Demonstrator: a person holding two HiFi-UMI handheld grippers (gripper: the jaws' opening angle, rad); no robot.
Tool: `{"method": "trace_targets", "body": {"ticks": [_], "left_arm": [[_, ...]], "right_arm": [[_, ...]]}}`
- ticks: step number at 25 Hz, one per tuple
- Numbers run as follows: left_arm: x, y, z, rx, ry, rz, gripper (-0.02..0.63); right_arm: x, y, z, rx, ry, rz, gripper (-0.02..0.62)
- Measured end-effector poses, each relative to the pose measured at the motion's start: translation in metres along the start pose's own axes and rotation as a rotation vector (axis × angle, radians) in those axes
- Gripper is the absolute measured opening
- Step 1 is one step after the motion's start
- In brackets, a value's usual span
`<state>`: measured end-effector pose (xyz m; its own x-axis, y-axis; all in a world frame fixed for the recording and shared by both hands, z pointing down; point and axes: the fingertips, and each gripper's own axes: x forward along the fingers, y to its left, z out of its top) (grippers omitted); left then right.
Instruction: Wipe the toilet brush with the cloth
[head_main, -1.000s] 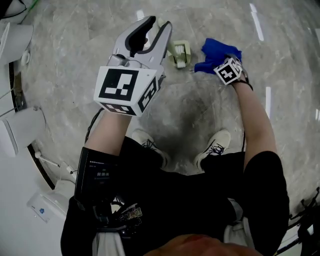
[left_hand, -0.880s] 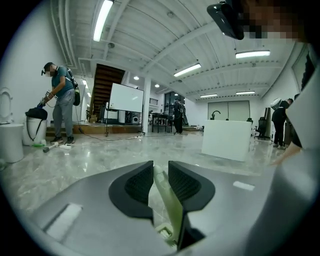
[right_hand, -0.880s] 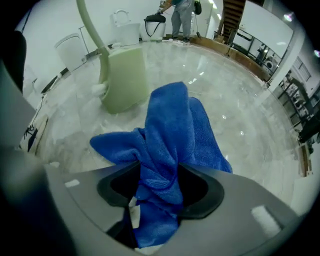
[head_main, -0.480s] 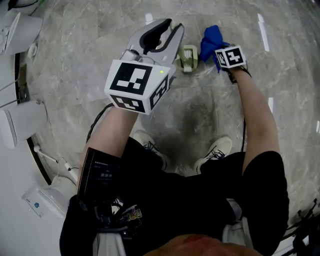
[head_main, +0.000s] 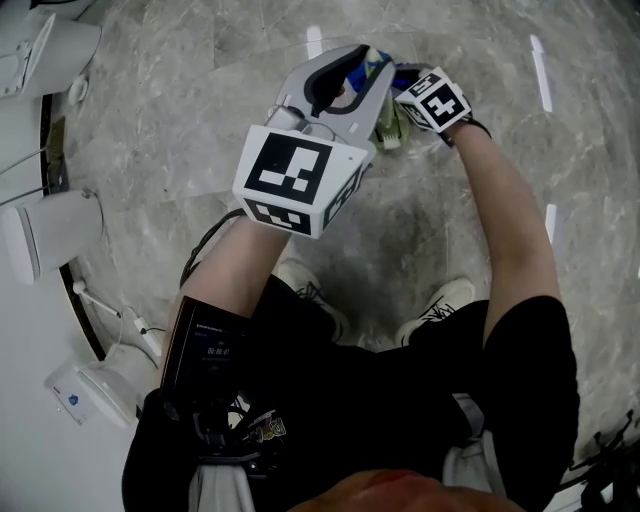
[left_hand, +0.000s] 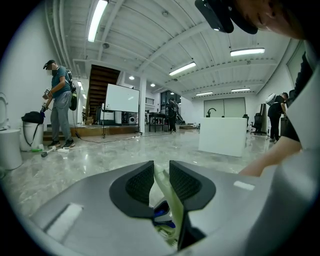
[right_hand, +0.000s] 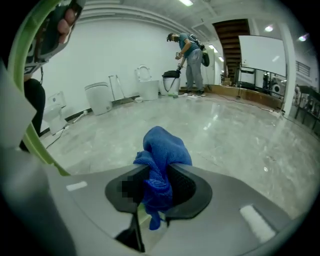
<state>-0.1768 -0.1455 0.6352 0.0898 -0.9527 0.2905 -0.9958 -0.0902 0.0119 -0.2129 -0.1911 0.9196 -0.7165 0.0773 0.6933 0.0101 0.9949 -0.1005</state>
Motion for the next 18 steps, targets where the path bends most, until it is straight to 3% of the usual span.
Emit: {"method": "trace_targets", "body": {"ticks": [3,6,13,15,18], "left_arm": [[-0.002,0.002,-0.001,0.001,-0.002,0.005,0.11],[-0.004,0.0,-0.002,0.023,-0.006,0.002,0.112],[-0.007,0.009,-0.003,0.002,0.008,0.007,0.114],[-0.006,0.013,-0.001,-0.006,0.01,0.006,0.114],[-0.002,0.01,0.001,0.008,0.015,0.005,0.114]], "right_arm": [[-0.007,-0.031,-0.022,0.08,0.052,-0.127,0.101],[-0.022,-0.036,-0.063,0.072,0.152,-0.132,0.101],[-0.063,0.083,-0.181,-0.131,0.379,0.289,0.1],[-0.07,0.125,-0.193,-0.117,0.38,0.389,0.1],[-0.056,0.172,-0.177,0.023,0.302,0.461,0.1]]}}
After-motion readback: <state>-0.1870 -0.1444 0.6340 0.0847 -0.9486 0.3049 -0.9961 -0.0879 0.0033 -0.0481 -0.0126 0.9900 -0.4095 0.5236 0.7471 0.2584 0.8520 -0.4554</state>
